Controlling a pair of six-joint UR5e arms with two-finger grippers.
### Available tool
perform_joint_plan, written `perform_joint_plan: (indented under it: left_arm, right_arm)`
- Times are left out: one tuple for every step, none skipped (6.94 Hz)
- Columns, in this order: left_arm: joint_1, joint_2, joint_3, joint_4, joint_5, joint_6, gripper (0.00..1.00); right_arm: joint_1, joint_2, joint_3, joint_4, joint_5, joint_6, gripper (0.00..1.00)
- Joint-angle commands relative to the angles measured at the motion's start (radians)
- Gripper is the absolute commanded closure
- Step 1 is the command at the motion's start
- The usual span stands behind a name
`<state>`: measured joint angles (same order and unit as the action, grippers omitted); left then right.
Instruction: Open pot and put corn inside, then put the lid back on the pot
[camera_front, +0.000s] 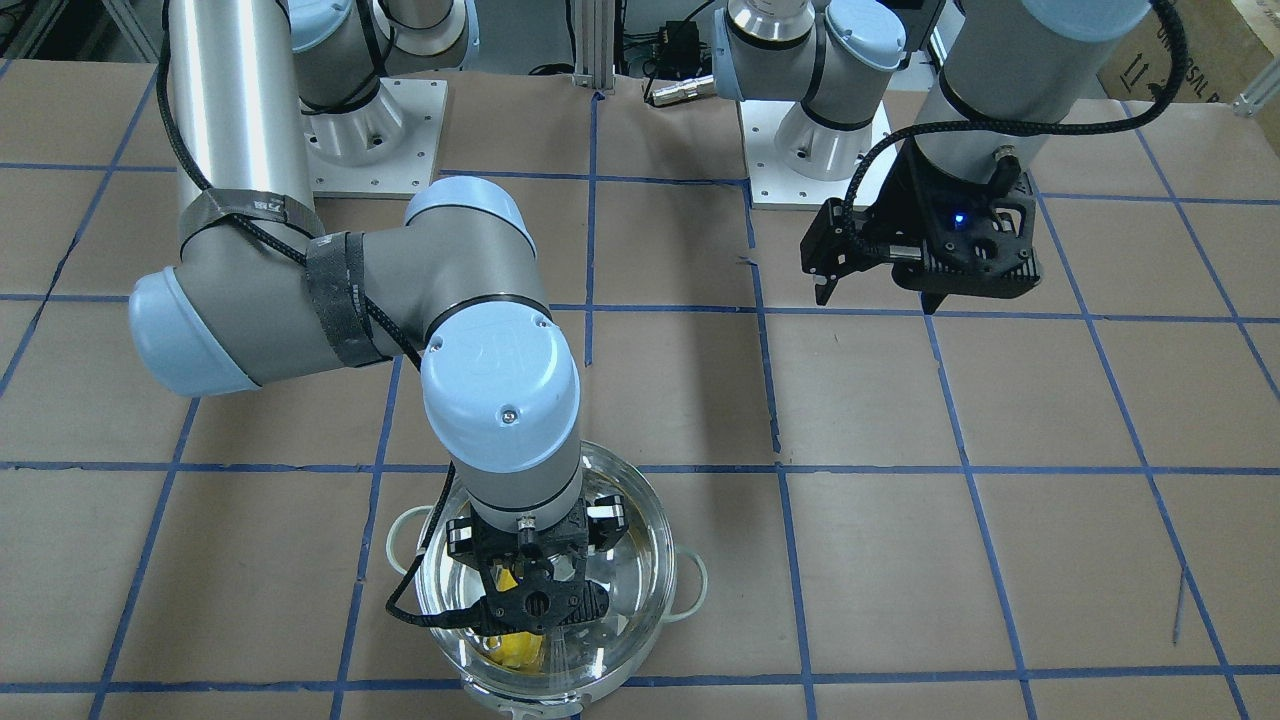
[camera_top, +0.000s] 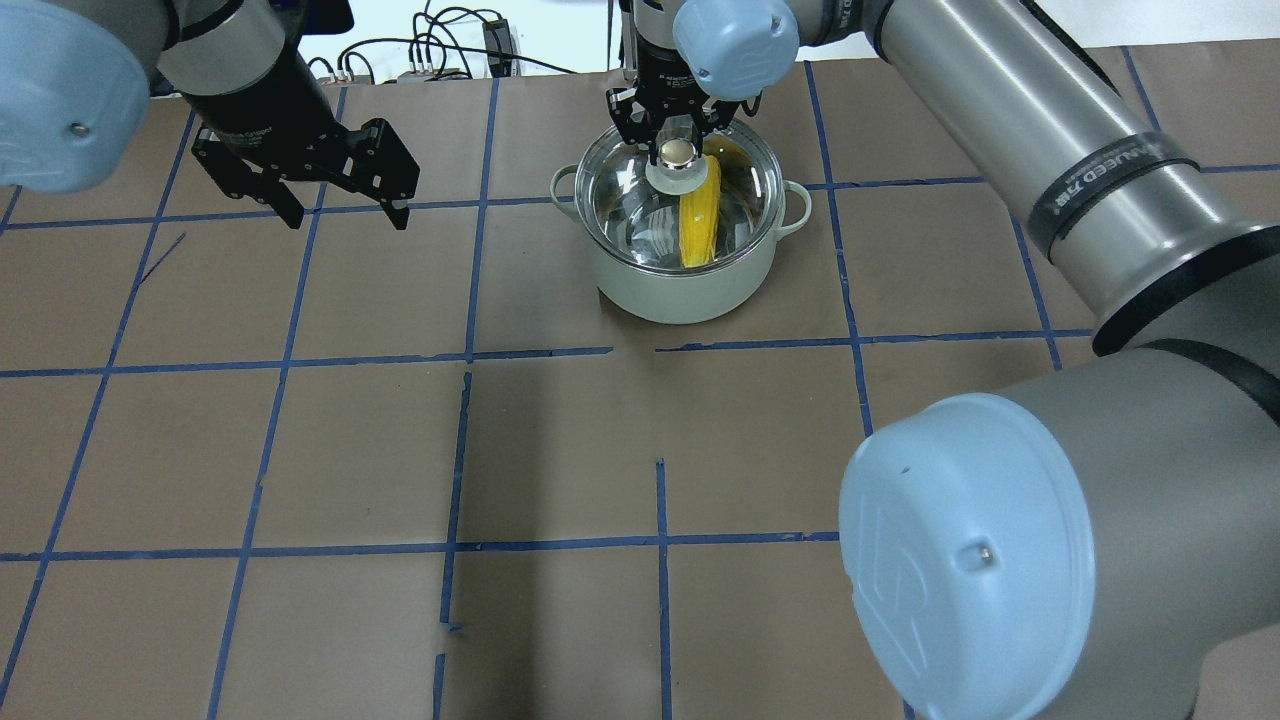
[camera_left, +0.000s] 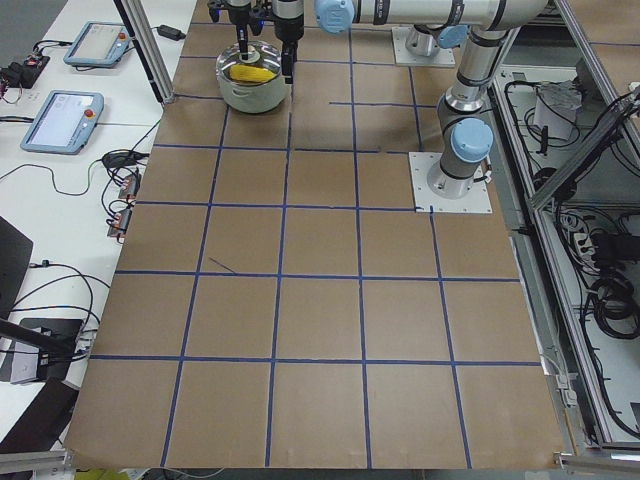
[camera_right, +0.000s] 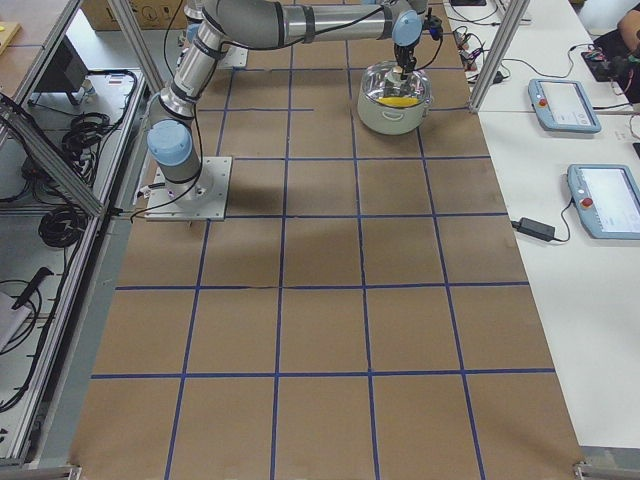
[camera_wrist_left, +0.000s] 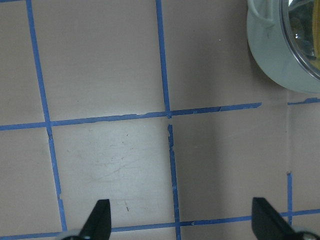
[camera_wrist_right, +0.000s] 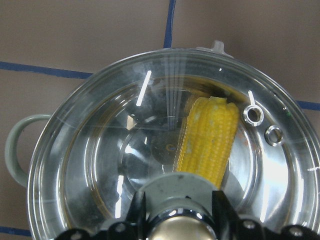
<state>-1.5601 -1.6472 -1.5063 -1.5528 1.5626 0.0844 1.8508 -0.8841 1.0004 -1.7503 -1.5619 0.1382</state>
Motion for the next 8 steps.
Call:
perform_joint_plan:
  left_arm:
    - [0.0, 0.004, -0.002, -0.001, -0.001, 0.0, 0.0]
    - [0.0, 0.004, -0.002, -0.001, 0.001, 0.0, 0.0]
    - [0.0, 0.004, -0.002, -0.001, -0.001, 0.0, 0.0]
    - [0.0, 0.001, -0.002, -0.001, 0.001, 0.0, 0.0]
    - [0.0, 0.004, -0.002, -0.001, 0.001, 0.0, 0.0]
    - [0.0, 0.009, -0.002, -0.001, 0.001, 0.0, 0.0]
    - [0.0, 0.01, -0.002, -0.003, 0.001, 0.0, 0.0]
    - [0.002, 0.018, 0.0, -0.009, 0.002, 0.0, 0.0]
  right_arm:
    - [-0.001, -0.003, -0.005, 0.002, 0.009, 0.001, 0.0]
    - [-0.001, -0.007, 0.0, 0.003, 0.011, -0.002, 0.0]
    - [-0.007, -0.018, 0.006, 0.008, 0.01, -0.012, 0.0]
    - [-0.028, -0.062, 0.015, 0.015, 0.008, -0.018, 0.0]
    - [-0.076, -0.108, 0.024, 0.018, -0.004, -0.047, 0.0]
    - [-0.155, -0.155, 0.029, 0.023, 0.006, -0.113, 0.0]
    - [-0.226, -0.214, 0.055, 0.107, 0.006, -0.209, 0.0]
    - [-0.275, -0.31, 0.113, 0.185, 0.006, -0.227, 0.0]
